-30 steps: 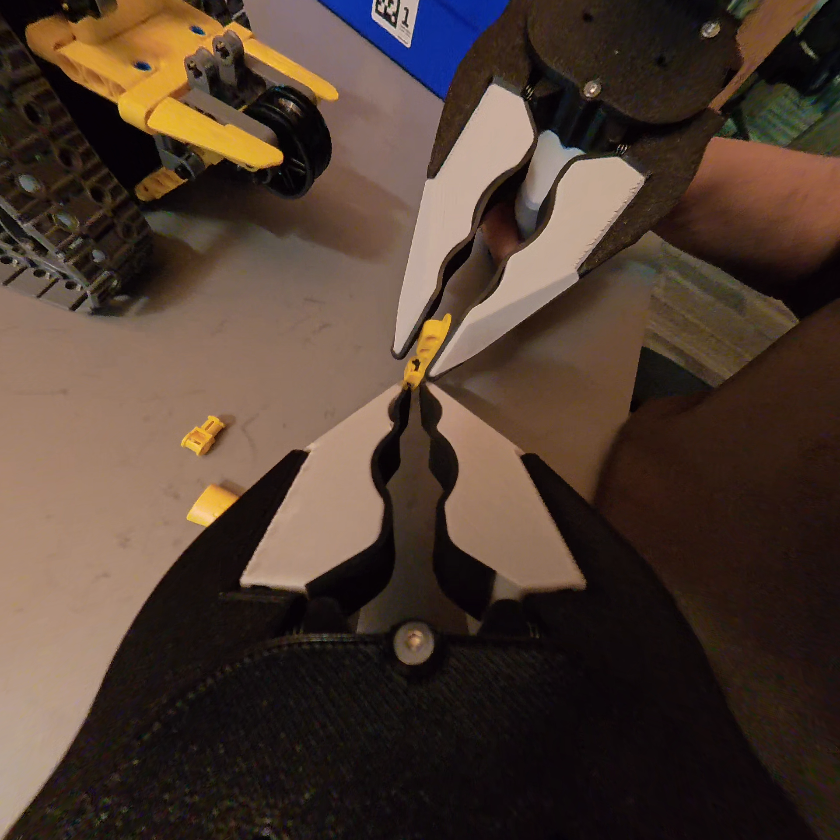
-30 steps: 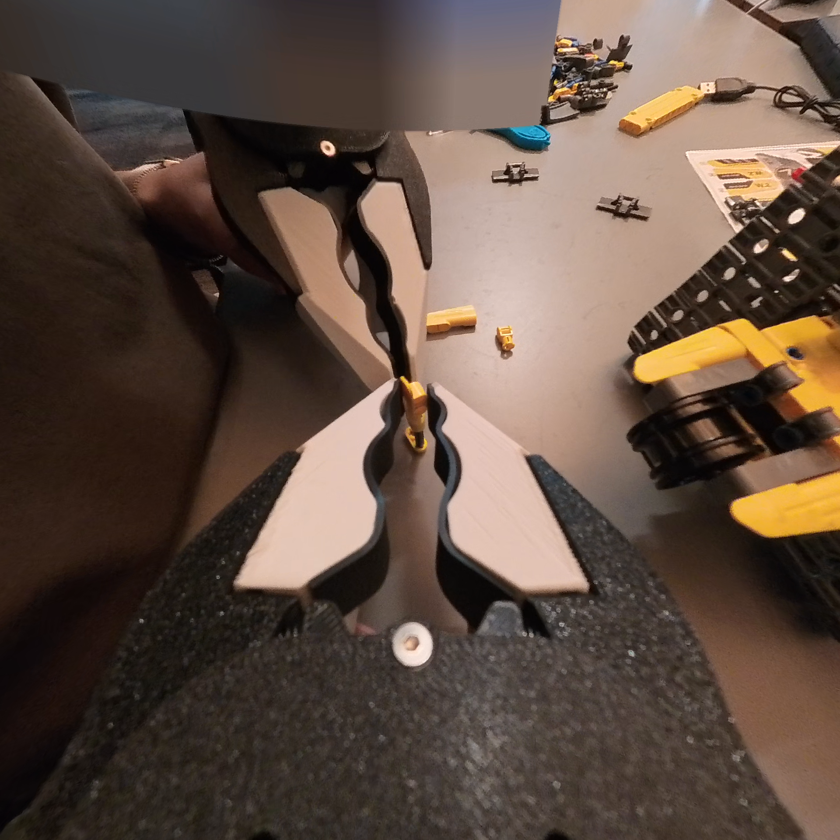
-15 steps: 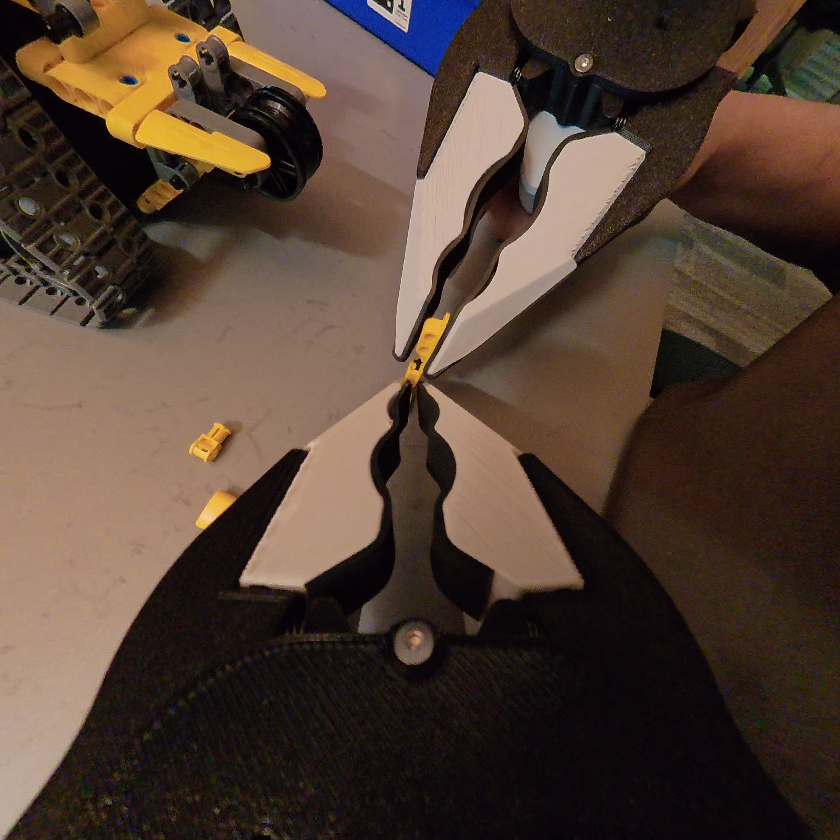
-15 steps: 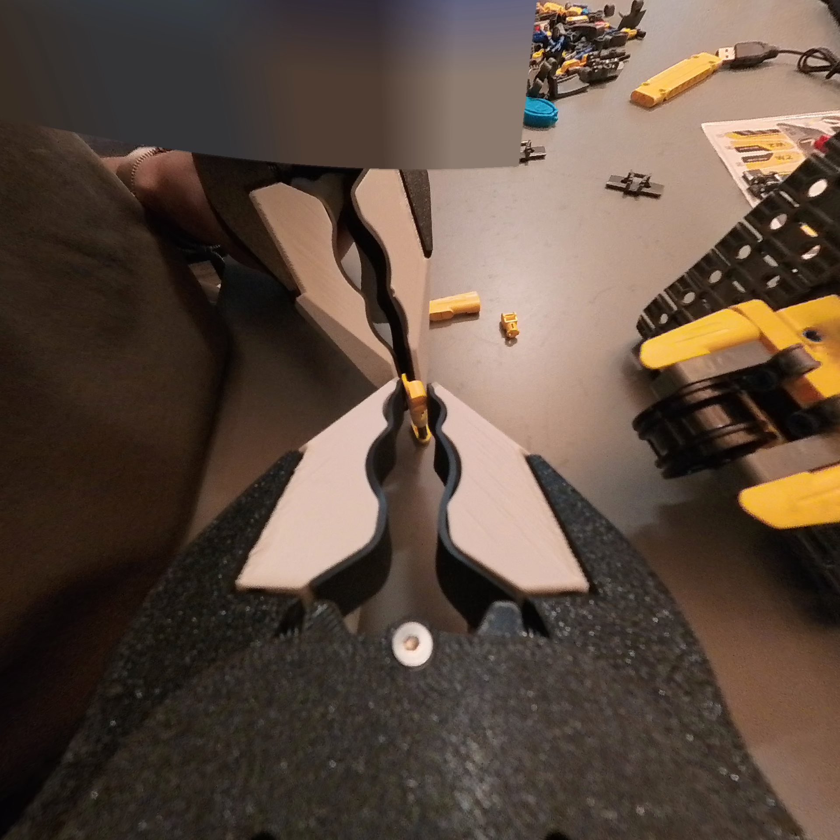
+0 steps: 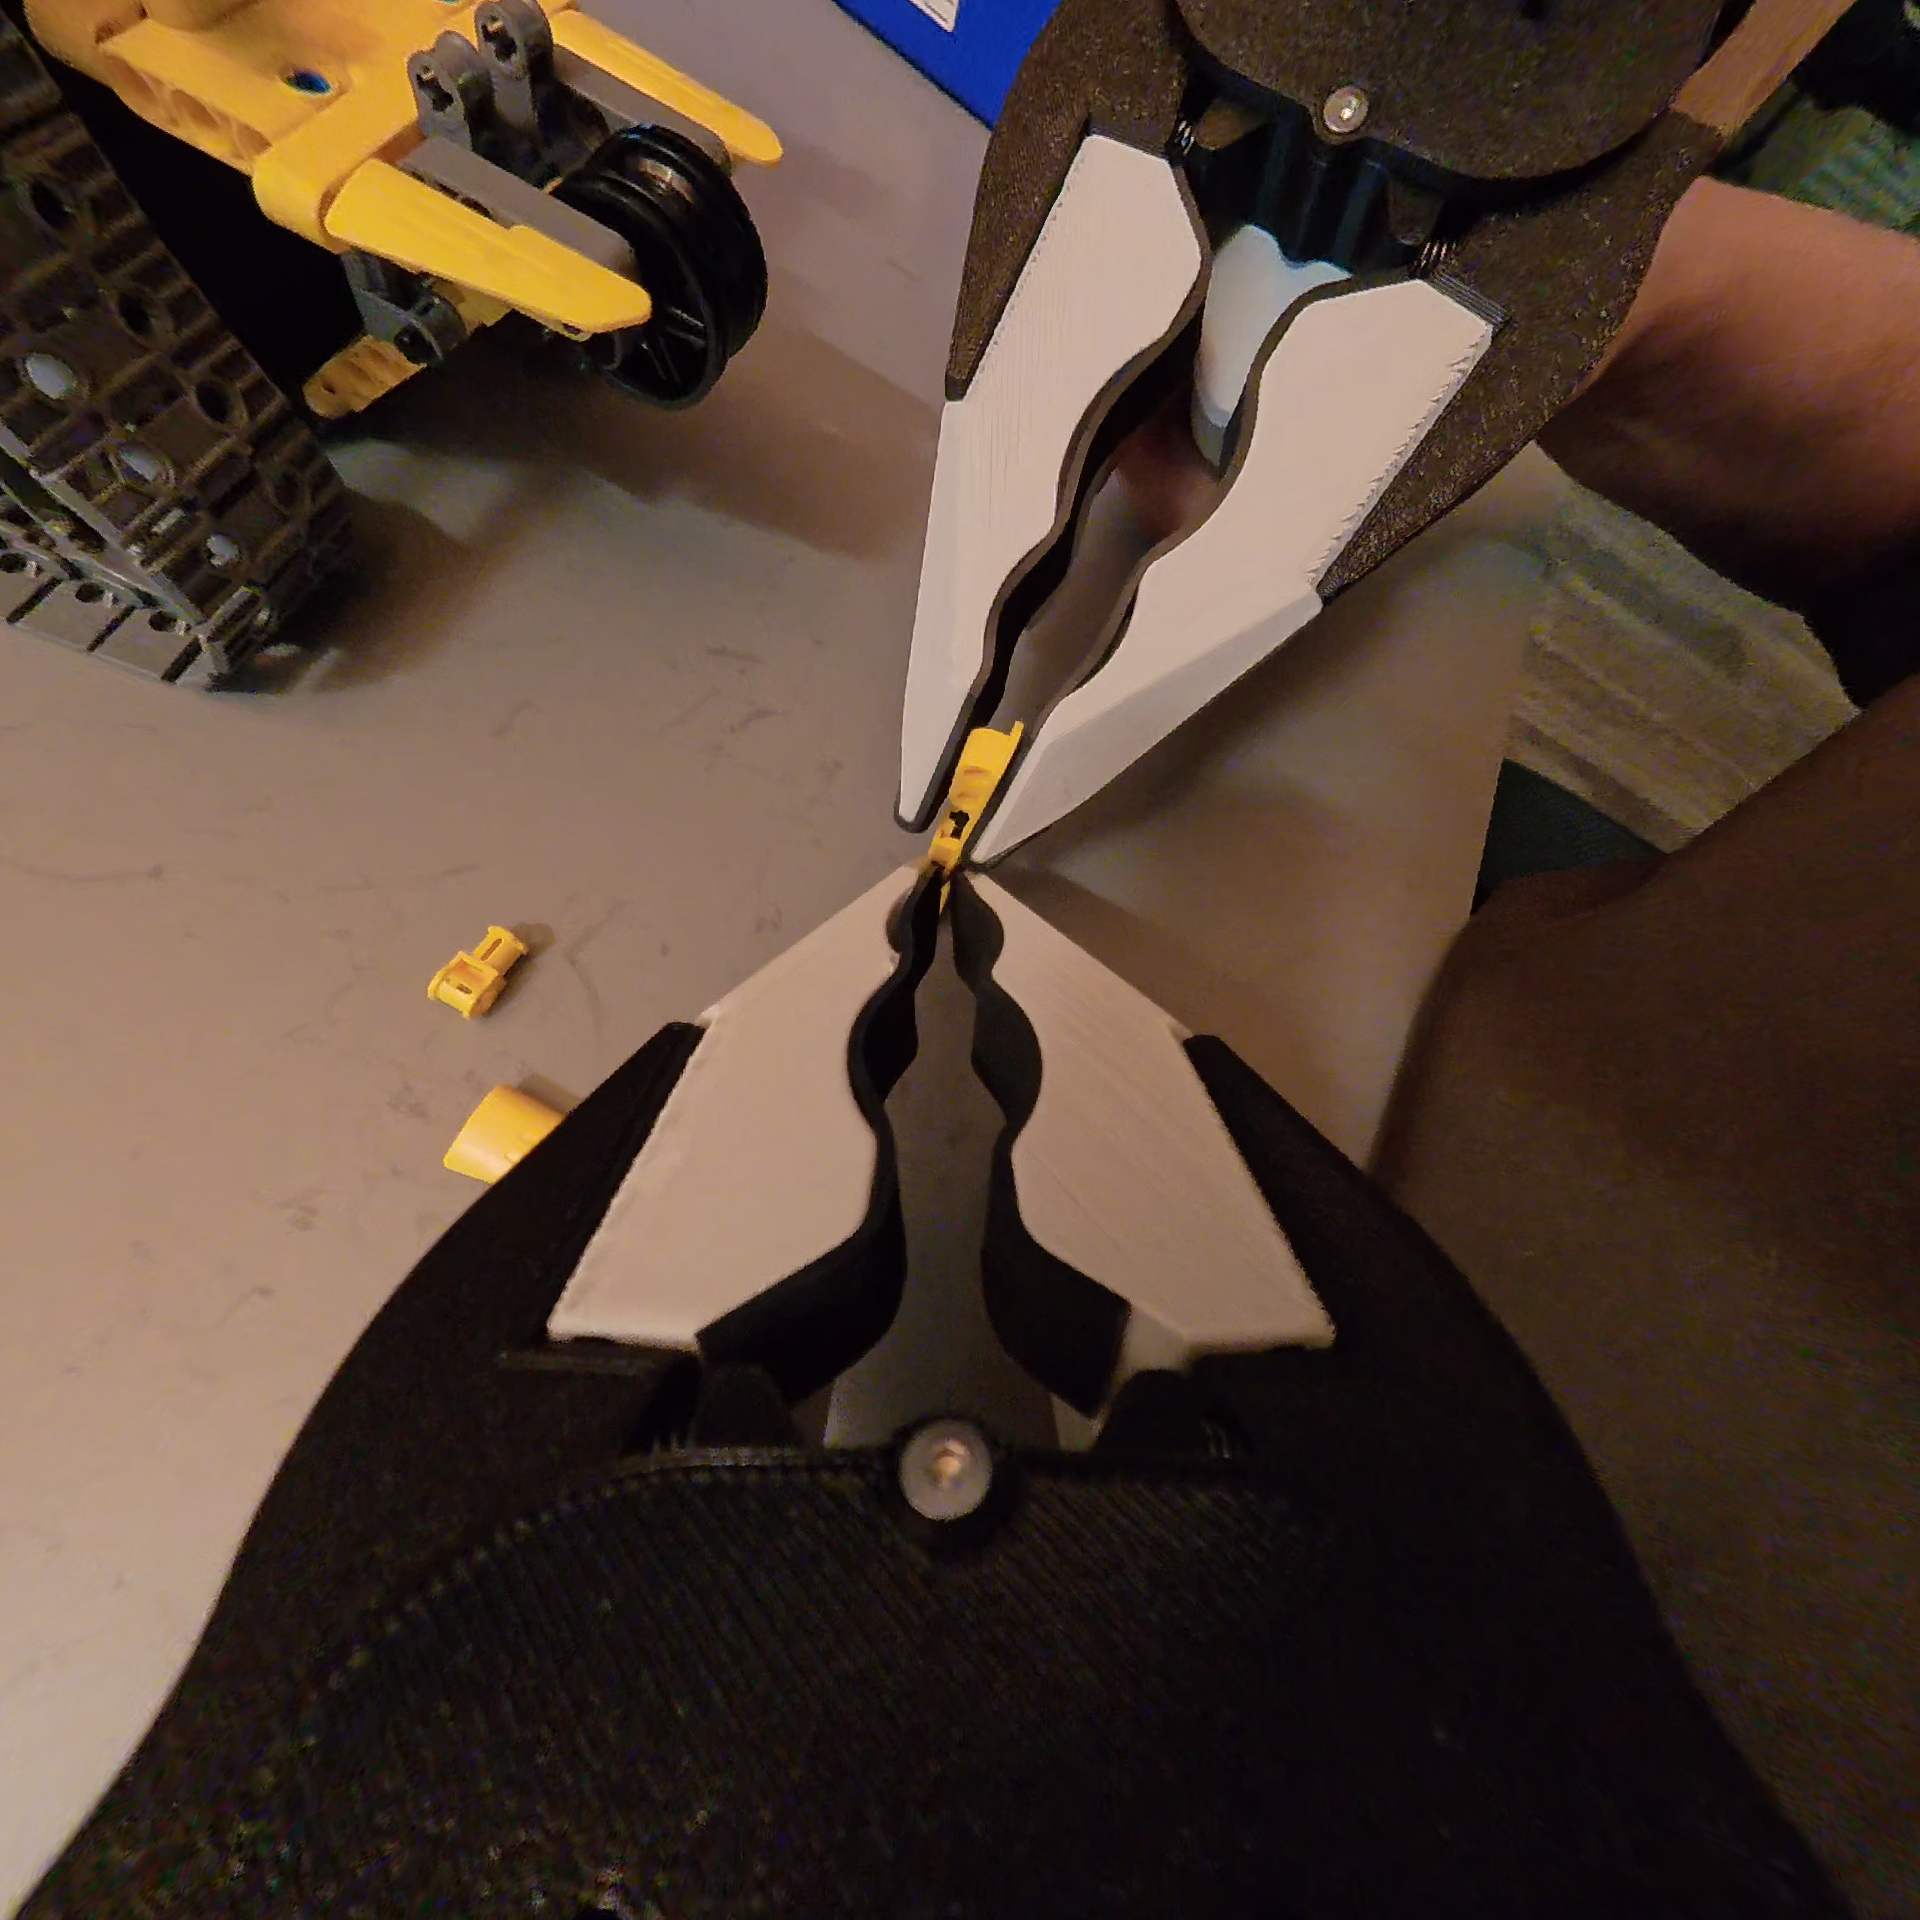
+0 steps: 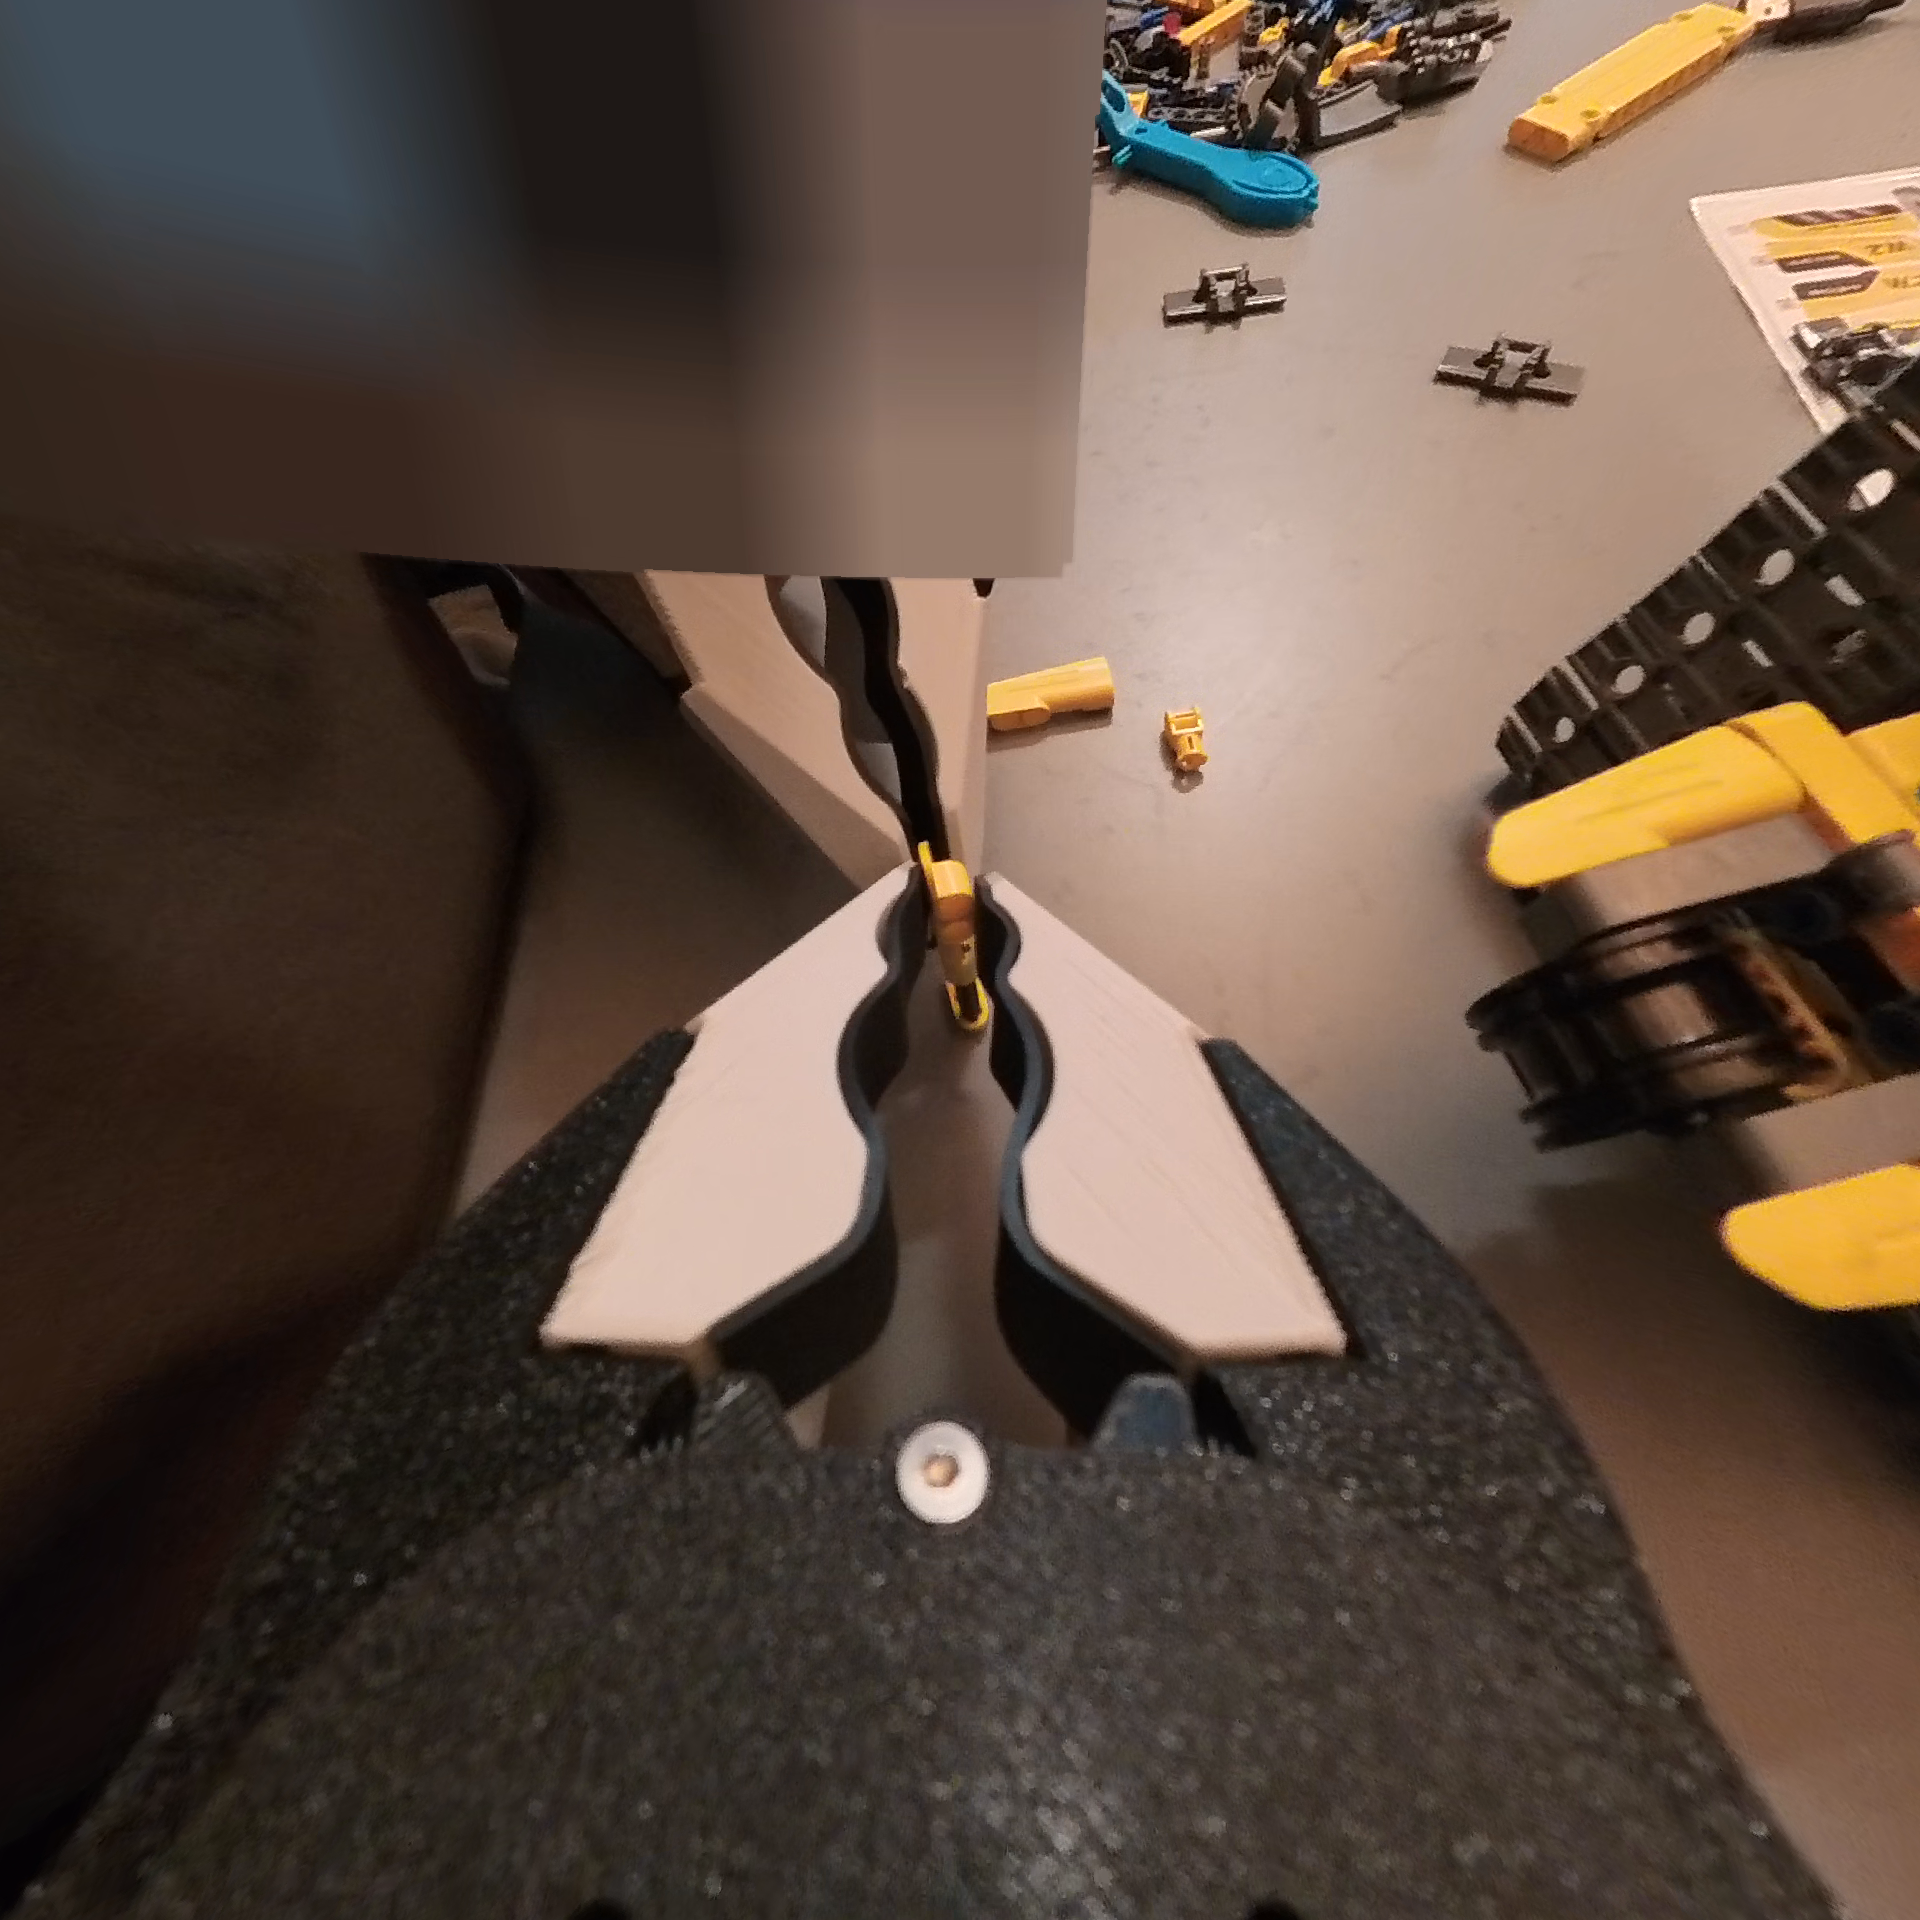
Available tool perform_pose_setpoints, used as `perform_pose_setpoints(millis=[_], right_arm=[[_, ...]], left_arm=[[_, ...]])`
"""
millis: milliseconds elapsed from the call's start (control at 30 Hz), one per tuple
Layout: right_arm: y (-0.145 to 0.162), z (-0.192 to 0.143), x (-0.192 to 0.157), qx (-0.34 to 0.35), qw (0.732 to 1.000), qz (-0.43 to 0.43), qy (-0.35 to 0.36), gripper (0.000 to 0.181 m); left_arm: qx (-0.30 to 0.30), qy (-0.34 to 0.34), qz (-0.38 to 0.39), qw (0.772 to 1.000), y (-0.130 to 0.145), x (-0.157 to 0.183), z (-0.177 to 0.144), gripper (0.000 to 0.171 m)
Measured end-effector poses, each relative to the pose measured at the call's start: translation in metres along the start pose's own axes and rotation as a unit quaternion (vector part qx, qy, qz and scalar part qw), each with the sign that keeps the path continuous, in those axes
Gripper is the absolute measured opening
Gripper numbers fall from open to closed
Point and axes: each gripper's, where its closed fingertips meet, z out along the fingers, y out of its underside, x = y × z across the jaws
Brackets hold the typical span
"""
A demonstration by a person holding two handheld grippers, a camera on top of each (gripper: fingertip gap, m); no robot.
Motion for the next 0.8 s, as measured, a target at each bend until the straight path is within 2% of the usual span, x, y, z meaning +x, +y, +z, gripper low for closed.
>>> perform_pose_setpoints(millis=[100,167,233,400,500,567,633,733,800], right_arm=[[0.000,-0.001,0.000,0.002,1.000,-0.003,0.000,0.007],[0.000,-0.002,0.001,0.007,1.000,0.024,-0.009,0.007],[-0.004,-0.002,0.003,0.021,0.998,0.057,-0.011,0.007],[-0.018,-0.007,0.010,0.068,0.994,0.086,0.014,0.007],[-0.028,-0.007,0.007,0.102,0.981,0.164,-0.006,0.006],[-0.030,-0.005,0.003,0.109,0.965,0.233,-0.040,0.006],[-0.029,-0.003,-0.006,0.102,0.956,0.264,-0.081,0.006],[-0.027,-0.001,-0.016,0.073,0.963,0.239,-0.098,0.006],[-0.027,0.000,-0.020,0.050,0.973,0.206,-0.092,0.006]], left_arm=[[0.003,0.000,0.000,1.000,-0.001,0.000,0.000,0.000],[0.006,0.008,-0.014,1.000,-0.002,0.000,-0.003,0.001],[-0.002,0.007,-0.027,1.000,0.001,-0.003,-0.008,0.022],[0.016,-0.037,0.019,0.999,0.002,-0.010,-0.028,0.033],[0.032,-0.036,0.035,0.998,0.005,-0.009,-0.032,0.038],[0.048,-0.022,0.034,0.998,0.002,-0.005,-0.034,0.040],[0.073,0.012,0.010,0.997,-0.005,0.002,-0.039,0.040],[0.111,0.103,-0.063,0.986,-0.016,0.015,-0.049,0.036],[0.123,0.132,-0.086,0.980,-0.021,0.020,-0.052,0.025]])
